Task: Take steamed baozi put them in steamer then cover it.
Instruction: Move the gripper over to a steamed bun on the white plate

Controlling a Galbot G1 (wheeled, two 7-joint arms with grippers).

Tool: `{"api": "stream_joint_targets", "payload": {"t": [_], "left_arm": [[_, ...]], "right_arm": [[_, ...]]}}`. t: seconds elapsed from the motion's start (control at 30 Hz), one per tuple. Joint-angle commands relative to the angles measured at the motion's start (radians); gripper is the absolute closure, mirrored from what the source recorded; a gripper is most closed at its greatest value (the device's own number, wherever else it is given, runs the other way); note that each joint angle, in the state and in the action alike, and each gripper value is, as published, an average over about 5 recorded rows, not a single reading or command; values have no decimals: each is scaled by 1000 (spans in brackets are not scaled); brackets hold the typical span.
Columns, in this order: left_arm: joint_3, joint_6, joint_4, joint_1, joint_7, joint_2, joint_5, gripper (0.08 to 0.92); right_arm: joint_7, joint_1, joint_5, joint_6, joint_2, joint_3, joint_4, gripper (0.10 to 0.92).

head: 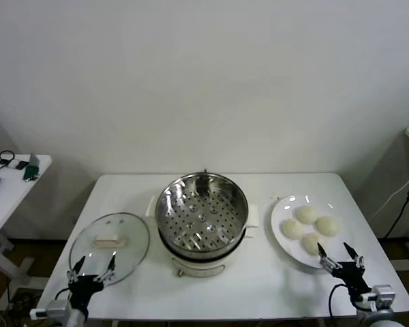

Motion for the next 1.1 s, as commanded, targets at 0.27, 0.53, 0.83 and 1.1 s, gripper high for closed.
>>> {"api": "stream_joint_targets", "payload": {"t": [0.27,0.53,0.83,1.1], "left_arm": [[24,-7,-20,2,5,-2,6,177],[26,-20,-26,12,10,-2,7,177],[27,-25,-27,15,21,1,9,177],[27,-31,-13,4,26,4,10,177]], "right_arm": [[-322,806,-185,-237,-322,-490,-325,203],[-1015,1485,-545,100,-469,-1239,-626,203],[-1288,1964,-476,262,-347,-1866,-797,203],[-1246,1833,-434,197,-217,-1882,-876,203]]}}
